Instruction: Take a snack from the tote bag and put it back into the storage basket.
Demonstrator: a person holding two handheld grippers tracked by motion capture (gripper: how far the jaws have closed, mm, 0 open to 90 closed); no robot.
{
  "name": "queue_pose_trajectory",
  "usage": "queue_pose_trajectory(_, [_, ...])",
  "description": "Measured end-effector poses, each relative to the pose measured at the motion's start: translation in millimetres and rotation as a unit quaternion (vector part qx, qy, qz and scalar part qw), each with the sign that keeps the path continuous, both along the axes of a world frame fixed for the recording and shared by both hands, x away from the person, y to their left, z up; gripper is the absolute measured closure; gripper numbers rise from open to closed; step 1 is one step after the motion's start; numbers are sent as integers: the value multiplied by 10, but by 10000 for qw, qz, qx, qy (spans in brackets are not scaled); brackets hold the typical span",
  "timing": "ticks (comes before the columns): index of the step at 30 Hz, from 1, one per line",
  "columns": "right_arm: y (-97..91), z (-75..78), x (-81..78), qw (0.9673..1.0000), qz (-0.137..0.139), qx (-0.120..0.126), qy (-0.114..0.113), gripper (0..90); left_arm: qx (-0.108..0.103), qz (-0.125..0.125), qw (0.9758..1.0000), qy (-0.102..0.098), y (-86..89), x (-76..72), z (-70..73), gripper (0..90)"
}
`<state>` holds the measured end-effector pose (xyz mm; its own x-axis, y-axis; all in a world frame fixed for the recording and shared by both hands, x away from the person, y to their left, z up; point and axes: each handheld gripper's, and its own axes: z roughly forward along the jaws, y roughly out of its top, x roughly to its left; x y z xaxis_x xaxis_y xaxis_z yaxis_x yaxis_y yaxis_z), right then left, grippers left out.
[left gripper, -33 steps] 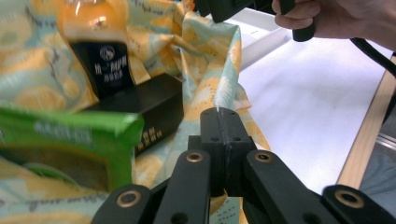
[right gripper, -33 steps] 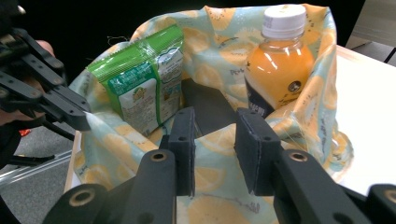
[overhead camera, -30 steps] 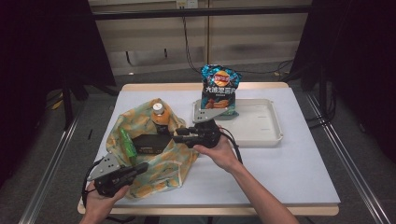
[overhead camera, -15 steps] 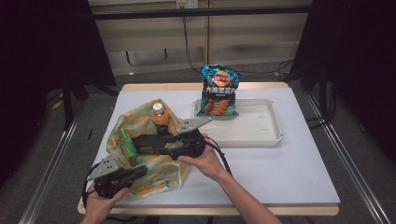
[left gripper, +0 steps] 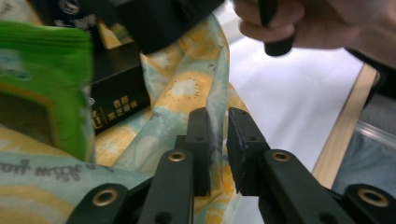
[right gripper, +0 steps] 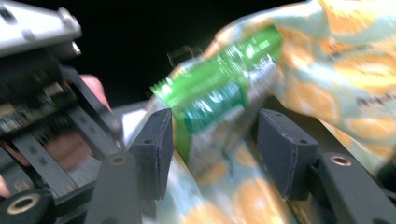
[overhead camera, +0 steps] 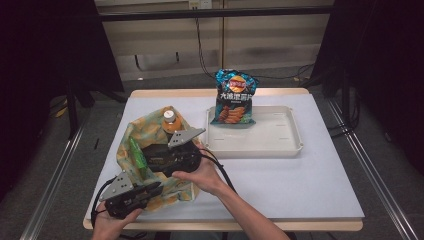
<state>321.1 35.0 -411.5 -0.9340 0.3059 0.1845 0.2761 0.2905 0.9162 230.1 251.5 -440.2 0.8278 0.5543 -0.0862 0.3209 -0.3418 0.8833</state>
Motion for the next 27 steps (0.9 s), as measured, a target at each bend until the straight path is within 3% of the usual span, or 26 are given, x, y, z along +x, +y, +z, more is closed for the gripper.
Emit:
queue_pose_trajectory(15, [256, -98, 19, 9997, 168, -181, 56, 420, 126, -6, 9998, 161, 34, 71, -63, 800])
queue_pose_trajectory(22, [364, -124, 41, 9997, 161, -181, 70, 445, 171, 4, 9997, 147, 35, 81, -66, 795])
queue_pose_trajectory(25, [400, -138, 62, 9996, 115, -269, 33, 501, 142, 3, 9998, 145, 47, 81, -64, 796])
queue_pose_trajectory(27, [382, -153, 94, 9996, 138, -218, 124, 539, 135, -11, 9998, 154, 49, 87, -69, 795])
